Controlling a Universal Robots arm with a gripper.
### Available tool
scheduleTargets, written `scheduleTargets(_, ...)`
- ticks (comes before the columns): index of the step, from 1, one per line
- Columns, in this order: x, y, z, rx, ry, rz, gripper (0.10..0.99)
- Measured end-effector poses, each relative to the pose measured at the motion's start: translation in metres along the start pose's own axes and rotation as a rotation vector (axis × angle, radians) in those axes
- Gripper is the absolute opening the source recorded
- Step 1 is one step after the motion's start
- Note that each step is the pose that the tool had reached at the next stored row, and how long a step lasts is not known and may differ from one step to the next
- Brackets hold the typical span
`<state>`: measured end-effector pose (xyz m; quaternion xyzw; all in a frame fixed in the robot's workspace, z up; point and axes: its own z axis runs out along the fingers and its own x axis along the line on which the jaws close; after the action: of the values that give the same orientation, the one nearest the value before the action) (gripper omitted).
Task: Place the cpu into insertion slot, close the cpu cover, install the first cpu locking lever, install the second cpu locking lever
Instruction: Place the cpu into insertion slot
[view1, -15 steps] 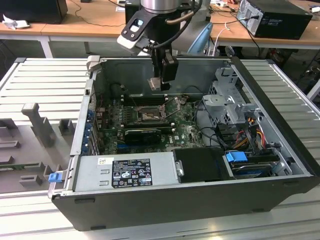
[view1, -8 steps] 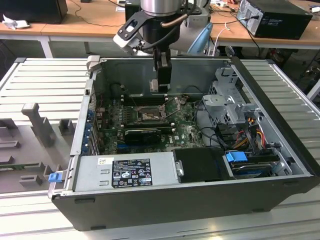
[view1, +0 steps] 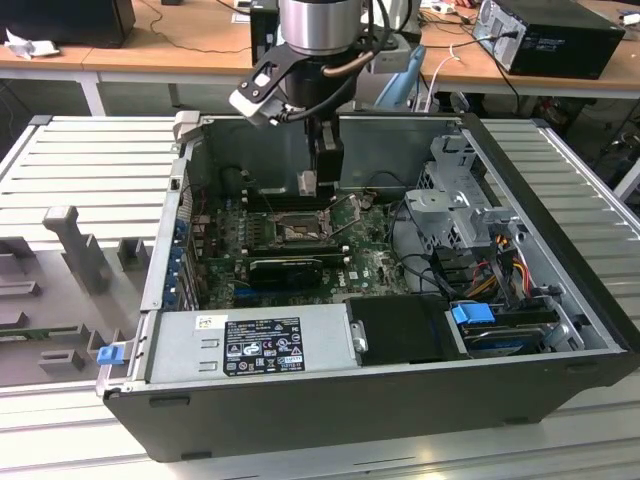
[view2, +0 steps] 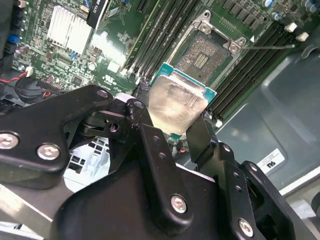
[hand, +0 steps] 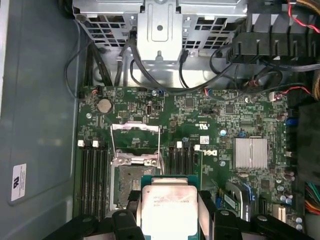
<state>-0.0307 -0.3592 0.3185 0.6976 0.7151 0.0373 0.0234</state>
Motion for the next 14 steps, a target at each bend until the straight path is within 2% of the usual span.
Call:
scheduleTargets(5, -0.0002, -0.0008, 0.0089, 0.001, 0.0008, -0.011, 0.537)
scheduleTargets(14, -0.0002, -0.0033, 0.032, 0.001, 0.001, -0.011, 0.537)
